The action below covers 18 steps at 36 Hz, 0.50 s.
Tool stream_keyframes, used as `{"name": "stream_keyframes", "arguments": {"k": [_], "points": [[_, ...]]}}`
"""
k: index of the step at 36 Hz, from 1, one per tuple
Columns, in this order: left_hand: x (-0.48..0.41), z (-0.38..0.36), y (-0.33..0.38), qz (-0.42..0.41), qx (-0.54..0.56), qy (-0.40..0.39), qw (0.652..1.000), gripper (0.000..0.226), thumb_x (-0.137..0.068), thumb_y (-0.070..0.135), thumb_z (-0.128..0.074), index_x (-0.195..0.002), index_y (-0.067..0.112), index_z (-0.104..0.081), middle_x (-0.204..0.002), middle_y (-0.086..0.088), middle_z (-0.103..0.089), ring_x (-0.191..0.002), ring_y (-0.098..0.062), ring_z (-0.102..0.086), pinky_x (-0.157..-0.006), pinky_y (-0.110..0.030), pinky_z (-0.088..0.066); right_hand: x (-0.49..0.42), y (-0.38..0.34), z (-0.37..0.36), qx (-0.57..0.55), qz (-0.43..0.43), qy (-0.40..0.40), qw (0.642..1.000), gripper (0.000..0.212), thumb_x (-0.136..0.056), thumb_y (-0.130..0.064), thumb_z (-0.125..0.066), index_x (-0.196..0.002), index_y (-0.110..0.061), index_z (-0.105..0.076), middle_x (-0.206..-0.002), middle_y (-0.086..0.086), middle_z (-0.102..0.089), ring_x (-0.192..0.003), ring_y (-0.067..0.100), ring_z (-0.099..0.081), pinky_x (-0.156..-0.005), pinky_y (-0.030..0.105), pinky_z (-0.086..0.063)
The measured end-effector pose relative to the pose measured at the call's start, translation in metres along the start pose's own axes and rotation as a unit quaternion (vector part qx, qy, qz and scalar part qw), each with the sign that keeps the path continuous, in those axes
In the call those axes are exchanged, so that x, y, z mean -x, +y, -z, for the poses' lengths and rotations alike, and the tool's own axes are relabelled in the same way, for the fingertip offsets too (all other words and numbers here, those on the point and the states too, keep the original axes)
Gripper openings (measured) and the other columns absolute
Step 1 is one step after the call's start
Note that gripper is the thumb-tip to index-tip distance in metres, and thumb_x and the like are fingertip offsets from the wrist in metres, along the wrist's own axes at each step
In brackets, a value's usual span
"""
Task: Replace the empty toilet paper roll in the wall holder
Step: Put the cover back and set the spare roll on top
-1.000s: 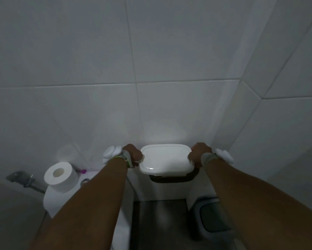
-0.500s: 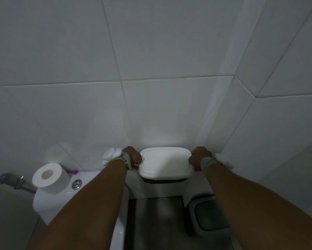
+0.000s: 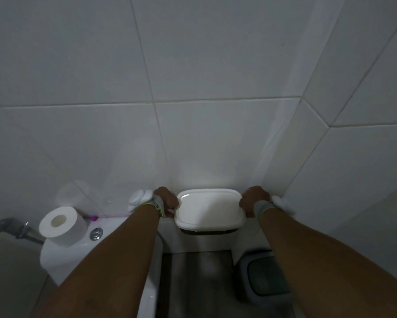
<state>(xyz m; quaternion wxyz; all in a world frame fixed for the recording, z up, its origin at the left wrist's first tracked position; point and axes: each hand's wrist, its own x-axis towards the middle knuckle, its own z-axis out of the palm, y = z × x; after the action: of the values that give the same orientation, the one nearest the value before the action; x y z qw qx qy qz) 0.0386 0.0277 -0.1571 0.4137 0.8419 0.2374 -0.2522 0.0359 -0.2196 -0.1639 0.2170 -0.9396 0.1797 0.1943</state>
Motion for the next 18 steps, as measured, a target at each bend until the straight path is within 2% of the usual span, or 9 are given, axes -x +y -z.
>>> {"name": "stream_keyframes", "arguments": {"k": [3, 8, 9, 11, 13, 15, 18], "points": [[-0.0022, -0.0002, 0.0, 0.002, 0.003, -0.009, 1.0, 0.014, -0.085, 0.003, -0.06, -0.097, 0.007, -0.057, -0.113, -0.016, -0.068, -0.096, -0.027, -0.071, -0.073, -0.035, -0.062, -0.0023, 0.0006, -0.0019, 0.006, -0.004, 0.001, 1.0, 0.028, -0.085, -0.023, -0.058, -0.105, -0.009, -0.073, -0.111, 0.007, -0.072, -0.101, 0.024, -0.069, -0.067, 0.019, -0.04], [-0.0039, 0.0004, -0.0005, 0.009, 0.022, -0.007, 1.0, 0.028, -0.085, 0.005, -0.062, -0.112, -0.002, -0.062, -0.11, -0.016, -0.07, -0.094, -0.028, -0.072, -0.07, -0.033, -0.062, -0.0081, 0.0023, -0.0047, 0.013, -0.004, 0.006, 1.0, 0.029, -0.085, -0.026, -0.059, -0.104, -0.01, -0.074, -0.111, 0.006, -0.072, -0.101, 0.024, -0.068, -0.066, 0.018, -0.039], [-0.0032, 0.0003, 0.0, 0.009, 0.027, -0.011, 1.0, 0.025, -0.085, 0.005, -0.062, -0.108, -0.002, -0.063, -0.106, -0.015, -0.07, -0.091, -0.027, -0.072, -0.067, -0.032, -0.061, -0.008, 0.0021, -0.0046, 0.017, -0.003, 0.006, 1.0, 0.029, -0.085, -0.027, -0.059, -0.105, -0.01, -0.073, -0.112, 0.005, -0.072, -0.102, 0.023, -0.068, -0.066, 0.018, -0.038], [-0.0023, -0.0006, 0.0016, 0.011, 0.047, -0.018, 0.999, 0.004, -0.086, 0.002, -0.062, -0.089, 0.0, -0.063, -0.093, -0.014, -0.067, -0.076, -0.027, -0.068, -0.052, -0.03, -0.059, -0.0077, 0.0014, -0.0043, 0.019, -0.007, 0.009, 1.0, 0.031, -0.086, -0.027, -0.059, -0.106, -0.009, -0.073, -0.113, 0.006, -0.071, -0.102, 0.023, -0.068, -0.065, 0.018, -0.037], [-0.0012, -0.0009, 0.0024, 0.013, 0.073, -0.025, 0.997, 0.011, -0.087, -0.003, -0.062, -0.076, -0.002, -0.061, -0.081, -0.015, -0.061, -0.062, -0.025, -0.059, -0.035, -0.029, -0.053, -0.0088, 0.0014, -0.0046, 0.024, -0.01, 0.012, 1.0, 0.032, -0.085, -0.029, -0.059, -0.108, -0.009, -0.072, -0.115, 0.006, -0.071, -0.104, 0.023, -0.068, -0.066, 0.018, -0.038], [0.0013, -0.0001, 0.0034, 0.004, 0.069, -0.022, 0.997, 0.006, -0.087, -0.005, -0.062, -0.088, -0.01, -0.064, -0.077, -0.016, -0.06, -0.057, -0.025, -0.057, -0.029, -0.027, -0.048, -0.0091, 0.0009, -0.0047, 0.021, -0.016, 0.013, 1.0, 0.032, -0.085, -0.03, -0.06, -0.108, -0.009, -0.072, -0.114, 0.006, -0.071, -0.104, 0.023, -0.068, -0.067, 0.019, -0.038], [0.0017, 0.002, 0.004, -0.001, 0.06, -0.024, 0.998, 0.021, -0.086, -0.005, -0.064, -0.104, -0.014, -0.063, -0.077, -0.019, -0.06, -0.051, -0.026, -0.058, -0.028, -0.026, -0.046, -0.009, 0.0004, -0.0047, 0.013, -0.026, 0.012, 1.0, 0.03, -0.085, -0.026, -0.061, -0.105, -0.006, -0.072, -0.111, 0.008, -0.072, -0.101, 0.024, -0.068, -0.064, 0.019, -0.039]]}}
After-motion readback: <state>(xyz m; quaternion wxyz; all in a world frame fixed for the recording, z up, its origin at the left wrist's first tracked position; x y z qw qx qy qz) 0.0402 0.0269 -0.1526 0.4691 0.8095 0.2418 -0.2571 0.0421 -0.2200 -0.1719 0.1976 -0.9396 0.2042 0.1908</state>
